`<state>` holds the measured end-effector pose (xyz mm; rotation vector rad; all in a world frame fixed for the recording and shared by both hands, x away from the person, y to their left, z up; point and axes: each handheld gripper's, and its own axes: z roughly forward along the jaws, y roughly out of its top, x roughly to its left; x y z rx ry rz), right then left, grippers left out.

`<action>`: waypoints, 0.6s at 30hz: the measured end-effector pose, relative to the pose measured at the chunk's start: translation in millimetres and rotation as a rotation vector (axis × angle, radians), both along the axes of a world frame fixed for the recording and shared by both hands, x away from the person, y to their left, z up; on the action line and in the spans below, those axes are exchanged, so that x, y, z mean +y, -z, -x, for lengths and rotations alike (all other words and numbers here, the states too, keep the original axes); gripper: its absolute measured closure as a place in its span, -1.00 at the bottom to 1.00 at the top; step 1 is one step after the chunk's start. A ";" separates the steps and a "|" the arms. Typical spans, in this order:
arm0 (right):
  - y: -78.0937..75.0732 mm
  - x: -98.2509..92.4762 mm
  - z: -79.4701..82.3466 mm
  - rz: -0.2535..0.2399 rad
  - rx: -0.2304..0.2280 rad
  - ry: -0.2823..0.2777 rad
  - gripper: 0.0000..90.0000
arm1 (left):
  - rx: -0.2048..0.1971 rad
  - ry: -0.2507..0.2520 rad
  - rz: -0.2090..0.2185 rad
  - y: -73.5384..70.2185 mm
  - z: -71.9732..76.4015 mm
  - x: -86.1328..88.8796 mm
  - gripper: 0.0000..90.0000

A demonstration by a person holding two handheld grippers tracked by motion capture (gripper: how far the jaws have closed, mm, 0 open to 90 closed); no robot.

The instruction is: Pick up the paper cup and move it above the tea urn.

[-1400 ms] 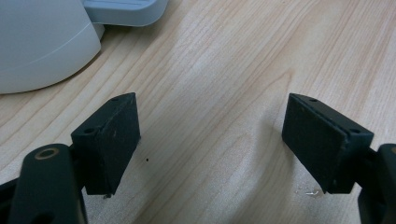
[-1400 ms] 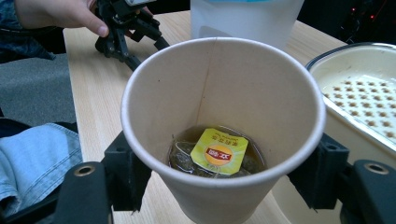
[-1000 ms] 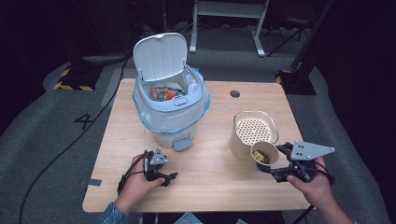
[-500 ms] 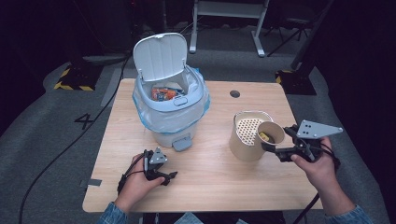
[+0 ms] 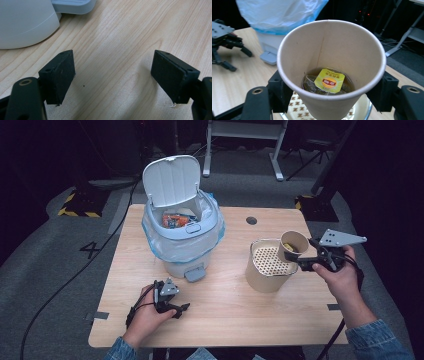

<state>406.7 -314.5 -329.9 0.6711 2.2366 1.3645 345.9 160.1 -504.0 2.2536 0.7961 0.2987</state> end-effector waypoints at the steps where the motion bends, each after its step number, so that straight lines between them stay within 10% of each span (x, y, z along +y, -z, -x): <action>1: 0.1 -0.5 -2.5 0.002 0.000 0.006 -0.30 | 0.000 0.000 0.000 0.0 0.0 0.0 -0.56; 18: 12.3 -9.2 -35.3 0.084 -0.040 0.102 -0.29 | 0.000 0.000 0.000 0.0 0.0 -0.1 -0.56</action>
